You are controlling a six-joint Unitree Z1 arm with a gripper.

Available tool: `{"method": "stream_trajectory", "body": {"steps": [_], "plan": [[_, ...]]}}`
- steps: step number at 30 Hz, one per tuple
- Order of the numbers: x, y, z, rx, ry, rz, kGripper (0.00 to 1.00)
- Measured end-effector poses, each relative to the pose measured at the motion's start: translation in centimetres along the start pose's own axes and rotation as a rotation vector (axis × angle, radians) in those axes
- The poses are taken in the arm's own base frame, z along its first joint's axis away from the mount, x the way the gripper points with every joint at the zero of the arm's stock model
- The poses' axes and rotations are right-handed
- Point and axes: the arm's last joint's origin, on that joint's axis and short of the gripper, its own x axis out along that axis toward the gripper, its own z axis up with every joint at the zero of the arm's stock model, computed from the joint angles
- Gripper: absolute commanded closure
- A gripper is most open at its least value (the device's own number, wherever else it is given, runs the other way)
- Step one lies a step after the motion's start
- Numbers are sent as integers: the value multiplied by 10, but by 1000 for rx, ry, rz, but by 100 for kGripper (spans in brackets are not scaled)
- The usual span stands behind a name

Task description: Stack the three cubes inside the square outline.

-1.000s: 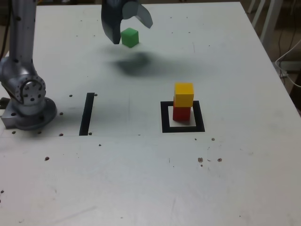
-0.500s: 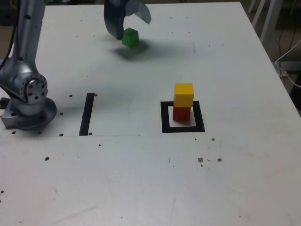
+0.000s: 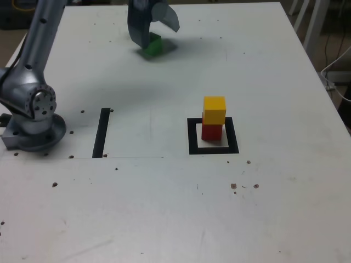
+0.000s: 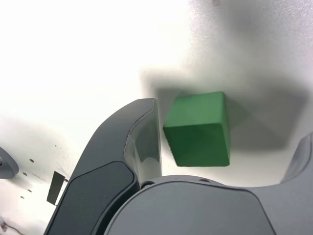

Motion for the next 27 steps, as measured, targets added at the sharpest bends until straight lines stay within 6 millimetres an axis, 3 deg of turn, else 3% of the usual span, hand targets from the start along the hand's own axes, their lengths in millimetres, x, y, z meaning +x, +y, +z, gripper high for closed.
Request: {"method": "stream_trajectory", "body": {"steps": [6, 10, 27], "plan": [[4, 3, 2, 5, 22, -10, 55], [4, 3, 2, 12, 22, -10, 69], [10, 4, 2, 36, 44, 8, 71]]}}
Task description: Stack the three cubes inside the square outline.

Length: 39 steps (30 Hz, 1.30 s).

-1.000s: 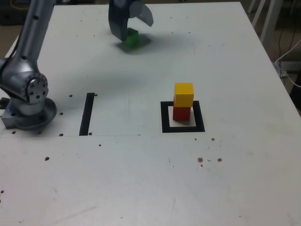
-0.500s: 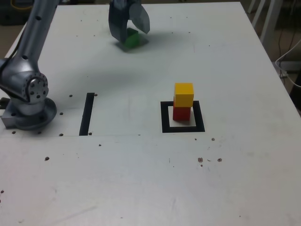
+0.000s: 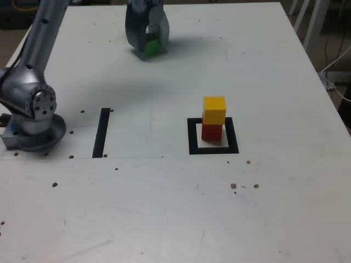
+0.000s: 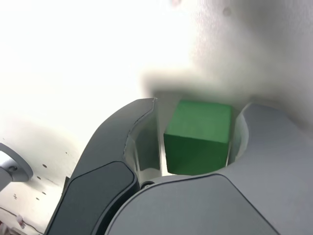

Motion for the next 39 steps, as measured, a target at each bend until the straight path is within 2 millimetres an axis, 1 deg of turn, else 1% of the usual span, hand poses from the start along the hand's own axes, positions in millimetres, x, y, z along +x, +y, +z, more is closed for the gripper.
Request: {"method": "stream_trajectory", "body": {"steps": [7, 9, 12, 16, 22, 25, 27, 34, 39], "plan": [[0, -1, 1, 11, 2, 16, 71], [-1, -6, 2, 26, 3, 21, 71], [-6, -20, 1, 58, 5, 36, 71], [-21, -47, -7, 112, -12, 67, 71], [-44, -106, -19, 241, -43, 101, 71], [-52, -128, -26, 287, -58, 109, 71], [-58, -147, -34, 324, -68, 110, 71], [-72, -207, -55, 439, -105, 124, 71], [-75, -244, -70, 497, -117, 128, 72]]}}
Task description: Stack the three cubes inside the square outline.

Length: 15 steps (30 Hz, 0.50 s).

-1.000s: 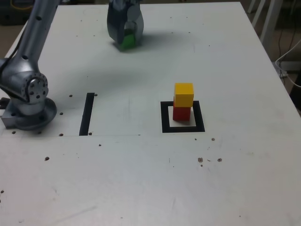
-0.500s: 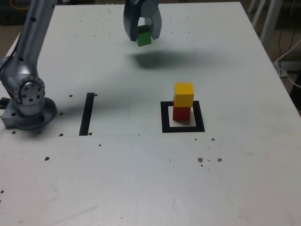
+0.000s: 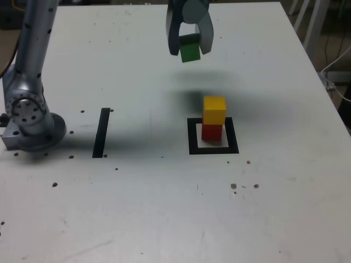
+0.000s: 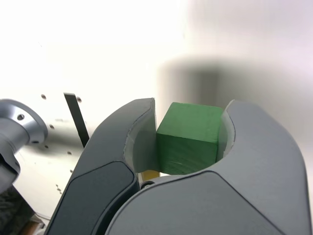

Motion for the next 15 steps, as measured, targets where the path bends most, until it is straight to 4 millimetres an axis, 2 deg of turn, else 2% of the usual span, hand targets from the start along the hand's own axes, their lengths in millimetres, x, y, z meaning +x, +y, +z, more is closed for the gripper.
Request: {"method": "stream_trajectory", "body": {"steps": [4, 15], "plan": [[-3, -26, 5, 36, -1, 5, 72], [-7, -69, 13, 87, -16, 30, 72]]}}
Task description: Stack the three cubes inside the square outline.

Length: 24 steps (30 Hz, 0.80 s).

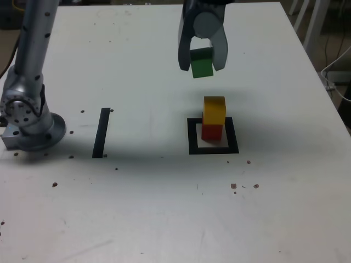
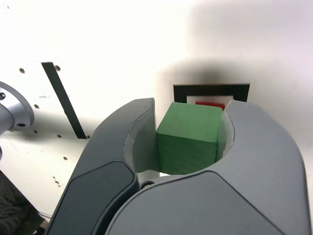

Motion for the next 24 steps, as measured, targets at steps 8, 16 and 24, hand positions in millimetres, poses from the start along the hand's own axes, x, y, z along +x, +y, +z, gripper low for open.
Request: {"method": "stream_trajectory", "body": {"steps": [8, 16, 24], "plan": [[0, -25, 11, 27, -6, 17, 72], [1, -41, 21, 46, -4, 22, 72], [5, -50, 26, 59, 9, 22, 72]]}}
